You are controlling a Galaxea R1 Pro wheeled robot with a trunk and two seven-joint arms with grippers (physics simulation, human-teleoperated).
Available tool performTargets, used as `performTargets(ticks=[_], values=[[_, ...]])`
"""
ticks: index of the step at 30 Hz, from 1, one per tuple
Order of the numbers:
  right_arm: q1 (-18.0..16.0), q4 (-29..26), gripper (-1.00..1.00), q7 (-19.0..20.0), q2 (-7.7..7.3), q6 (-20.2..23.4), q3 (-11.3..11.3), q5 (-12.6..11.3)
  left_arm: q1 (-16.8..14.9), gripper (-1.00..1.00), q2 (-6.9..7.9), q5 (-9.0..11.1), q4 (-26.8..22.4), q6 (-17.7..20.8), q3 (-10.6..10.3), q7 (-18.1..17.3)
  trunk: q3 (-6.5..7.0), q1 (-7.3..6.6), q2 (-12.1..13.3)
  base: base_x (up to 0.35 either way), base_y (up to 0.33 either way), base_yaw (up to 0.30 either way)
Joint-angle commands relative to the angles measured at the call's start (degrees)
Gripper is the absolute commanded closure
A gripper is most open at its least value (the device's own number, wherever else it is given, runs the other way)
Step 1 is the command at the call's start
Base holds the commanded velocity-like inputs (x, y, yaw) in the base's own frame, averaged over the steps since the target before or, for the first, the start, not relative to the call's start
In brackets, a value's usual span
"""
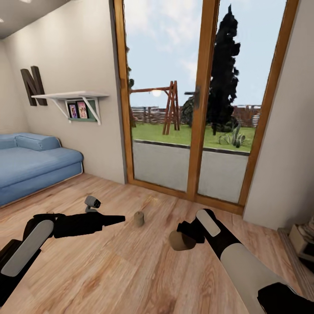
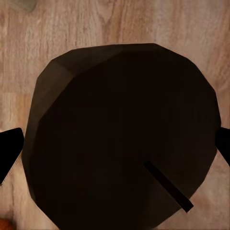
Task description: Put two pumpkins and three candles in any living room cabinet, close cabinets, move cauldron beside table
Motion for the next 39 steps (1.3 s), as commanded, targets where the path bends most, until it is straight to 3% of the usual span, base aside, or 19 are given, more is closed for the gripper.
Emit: performTargets(ticks=[1,24,39], values=[[0.0,-0.1,1.0,-0.7,-0.04,-0.1,0.2,-0.6,-0.1,-1.0,0.04,0.0,0.0,0.2,-0.1,-0.2,-0.05,0.02,0.0,0.318,-0.024,0.087],[0.0,-0.1,1.0,-0.7,-0.04,-0.1,0.1,-0.5,-0.1,-1.0,0.01,0.0,0.0,0.2,-0.1,-0.2,0.0,0.02,0.0,0.322,-0.003,0.015],[0.0,-0.1,1.0,-0.7,-0.04,0.0,0.2,0.0,-0.1,-1.0,0.0,-0.2,0.1,0.2,-0.1,0.0,0.25,0.02,0.0,0.322,0.0,0.23]])
